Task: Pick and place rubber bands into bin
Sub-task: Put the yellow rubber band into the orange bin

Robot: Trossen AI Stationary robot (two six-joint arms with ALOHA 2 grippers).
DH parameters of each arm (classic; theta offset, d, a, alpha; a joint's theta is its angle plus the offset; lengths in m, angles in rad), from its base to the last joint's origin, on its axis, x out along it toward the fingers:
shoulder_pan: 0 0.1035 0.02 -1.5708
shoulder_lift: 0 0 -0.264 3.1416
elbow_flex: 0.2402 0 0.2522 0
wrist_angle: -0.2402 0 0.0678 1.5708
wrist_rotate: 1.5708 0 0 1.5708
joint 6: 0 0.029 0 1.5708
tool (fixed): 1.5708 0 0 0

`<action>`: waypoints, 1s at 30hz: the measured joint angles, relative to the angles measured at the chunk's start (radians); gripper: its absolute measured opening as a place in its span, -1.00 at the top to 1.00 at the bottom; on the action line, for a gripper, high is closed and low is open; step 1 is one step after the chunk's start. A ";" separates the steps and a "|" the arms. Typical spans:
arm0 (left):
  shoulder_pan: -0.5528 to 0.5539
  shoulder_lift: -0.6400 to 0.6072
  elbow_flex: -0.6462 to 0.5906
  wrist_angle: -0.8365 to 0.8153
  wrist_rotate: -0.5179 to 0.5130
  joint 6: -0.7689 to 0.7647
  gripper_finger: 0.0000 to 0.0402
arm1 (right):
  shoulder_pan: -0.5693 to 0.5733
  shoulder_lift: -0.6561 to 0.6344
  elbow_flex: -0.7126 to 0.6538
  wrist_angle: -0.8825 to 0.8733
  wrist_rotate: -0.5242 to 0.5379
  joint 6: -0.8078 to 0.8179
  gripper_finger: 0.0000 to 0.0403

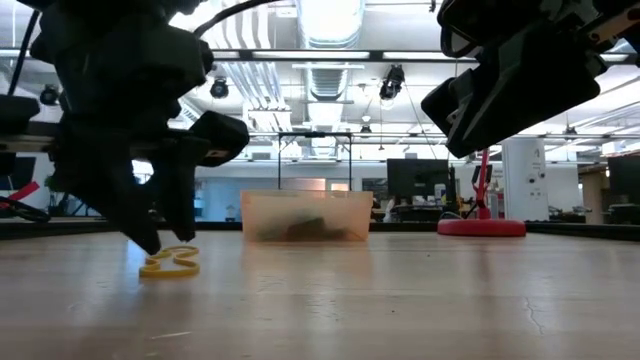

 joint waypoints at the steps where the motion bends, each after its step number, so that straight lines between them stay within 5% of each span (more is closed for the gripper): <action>1: 0.000 0.001 0.000 -0.007 0.006 0.011 0.54 | 0.000 0.000 0.000 0.000 0.000 0.000 0.66; 30: 0.035 0.094 0.004 -0.041 0.037 0.052 0.53 | 0.001 0.000 -0.005 0.021 0.027 -0.004 0.61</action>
